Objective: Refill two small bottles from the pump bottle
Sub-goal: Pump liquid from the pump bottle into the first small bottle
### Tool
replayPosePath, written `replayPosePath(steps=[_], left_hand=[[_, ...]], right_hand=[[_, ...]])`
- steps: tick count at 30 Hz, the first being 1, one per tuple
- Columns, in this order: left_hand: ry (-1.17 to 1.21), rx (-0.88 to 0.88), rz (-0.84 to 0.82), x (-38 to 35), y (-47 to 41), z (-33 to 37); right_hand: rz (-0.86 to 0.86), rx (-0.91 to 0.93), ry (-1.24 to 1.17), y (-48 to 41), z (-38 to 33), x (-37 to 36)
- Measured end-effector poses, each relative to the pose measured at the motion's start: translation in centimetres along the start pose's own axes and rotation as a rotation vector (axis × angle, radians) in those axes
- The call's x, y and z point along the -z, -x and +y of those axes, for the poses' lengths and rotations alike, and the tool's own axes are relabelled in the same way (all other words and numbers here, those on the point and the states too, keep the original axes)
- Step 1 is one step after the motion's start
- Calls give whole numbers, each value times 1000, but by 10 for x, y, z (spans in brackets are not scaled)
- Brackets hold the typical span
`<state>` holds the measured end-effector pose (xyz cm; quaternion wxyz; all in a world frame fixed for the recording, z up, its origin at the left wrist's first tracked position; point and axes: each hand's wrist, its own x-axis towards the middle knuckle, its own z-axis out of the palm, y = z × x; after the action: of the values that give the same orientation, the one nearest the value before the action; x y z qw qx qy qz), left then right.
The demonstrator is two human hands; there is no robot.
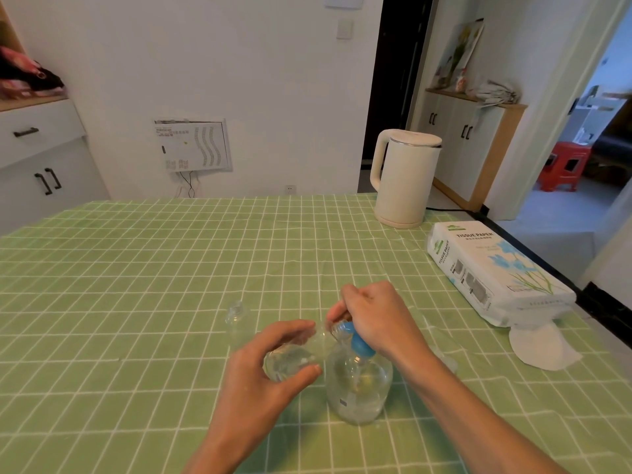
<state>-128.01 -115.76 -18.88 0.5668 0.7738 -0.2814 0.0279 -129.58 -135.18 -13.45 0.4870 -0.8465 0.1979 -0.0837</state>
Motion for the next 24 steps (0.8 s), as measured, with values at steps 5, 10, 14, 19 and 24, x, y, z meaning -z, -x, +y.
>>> replayPosePath(steps=[5, 10, 14, 19, 24], left_hand=[[12, -7, 1, 1, 0, 0], [14, -18, 13, 4, -1, 4], [21, -15, 16, 5, -1, 4], [30, 4, 11, 3, 0, 1], [12, 10, 5, 1, 1, 0]], right_hand=[[9, -24, -27, -1, -3, 2], [-7, -37, -42, -2, -8, 7], [-21, -51, -47, -3, -7, 6], [-14, -50, -39, -4, -3, 3], [-16, -60, -34, -2, 0, 1]])
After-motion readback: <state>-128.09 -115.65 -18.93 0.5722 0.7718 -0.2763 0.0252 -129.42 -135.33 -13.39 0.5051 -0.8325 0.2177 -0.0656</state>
